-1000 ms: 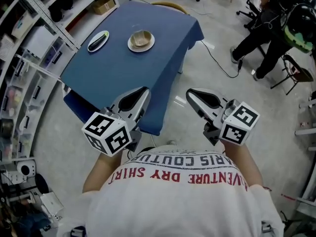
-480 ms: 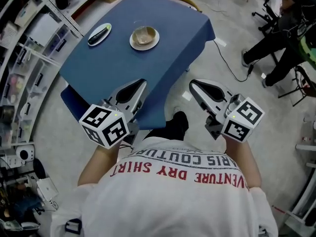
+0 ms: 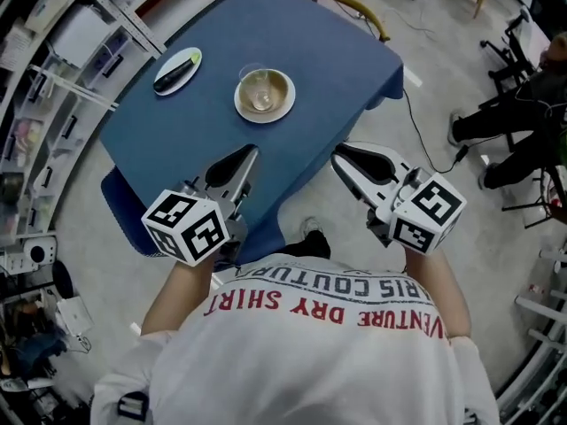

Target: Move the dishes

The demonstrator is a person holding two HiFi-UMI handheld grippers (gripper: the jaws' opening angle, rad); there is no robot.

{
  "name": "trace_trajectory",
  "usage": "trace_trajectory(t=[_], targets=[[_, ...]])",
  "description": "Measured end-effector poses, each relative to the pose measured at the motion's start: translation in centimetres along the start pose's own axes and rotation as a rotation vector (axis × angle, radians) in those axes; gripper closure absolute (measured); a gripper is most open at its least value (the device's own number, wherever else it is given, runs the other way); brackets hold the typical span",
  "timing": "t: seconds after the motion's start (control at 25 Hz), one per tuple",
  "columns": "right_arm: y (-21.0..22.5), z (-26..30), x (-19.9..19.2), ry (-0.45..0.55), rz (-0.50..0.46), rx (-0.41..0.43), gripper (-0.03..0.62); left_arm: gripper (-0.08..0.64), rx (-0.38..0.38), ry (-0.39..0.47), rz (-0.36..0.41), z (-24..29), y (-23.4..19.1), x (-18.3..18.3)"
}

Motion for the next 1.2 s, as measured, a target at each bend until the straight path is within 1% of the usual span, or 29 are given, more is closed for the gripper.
trace_trajectory(t=[0.08,0.12,0.2,0.24,0.32,0.36,0.44,0.52,0.68,0.84,0.92,1.04,1.2], targets=[[2.2,1.8,0.9,-0.004,-0.021,0.033,0.56,0.518,0.032,0.013,-0.022,1.1,-1.3,1.3],[3.1,2.7,1.4,-0.004,-0.029,0.052,0.537,0.518,0.047,0.022,-0.033,1.5,-1.9,1.9],[4.7,4.3,1.9,-0.011,-0.048,0.088,0.448,0.518,0.072,0.039,-0.048,2.2,-3.0,2.7],[5.3,5.0,2.1,-0.012,-0.058,0.101,0.42,0.518,0.084,0.05,-0.051,2.4,-3.4,3.0],[6.1,6.3,2.4,0.012,-0.073,0.11,0.331,0.518,0.109,0.076,-0.055,2.4,-4.3,3.5],[6.3,6.8,2.5,0.03,-0.08,0.113,0.299,0.518,0.119,0.089,-0.059,2.3,-4.7,3.7],[6.4,7.9,2.7,0.046,-0.105,0.125,0.262,0.518,0.139,0.115,-0.072,1.9,-5.4,3.8],[6.7,9.3,2.7,0.044,-0.128,0.128,0.255,0.518,0.163,0.137,-0.083,1.3,-6.0,3.7],[7.7,12.2,2.3,0.011,-0.121,0.138,0.255,0.518,0.205,0.19,-0.097,-0.2,-6.5,3.8],[7.5,15.5,1.4,-0.089,-0.22,0.168,0.255,0.518,0.236,0.222,-0.106,-1.5,-6.6,3.7],[7.3,16.9,1.5,-0.113,-0.257,0.188,0.255,0.518,0.251,0.229,-0.117,-1.8,-6.8,3.6],[7.6,18.6,1.4,-0.14,-0.325,0.183,0.255,0.518,0.269,0.232,-0.137,-1.8,-6.7,3.2],[8.4,21.1,0.5,-0.187,-0.34,0.201,0.255,0.518,0.313,0.234,-0.152,-2.0,-6.9,2.5]])
Point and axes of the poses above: the fingertips, and each gripper's own axes: z forward along the fingers, y to its right, x out of its top, the point moved 8 cm from there along -z, backward along the fingers, and after that the axes turned 9 degrees about -z, right-handed, at the moved point
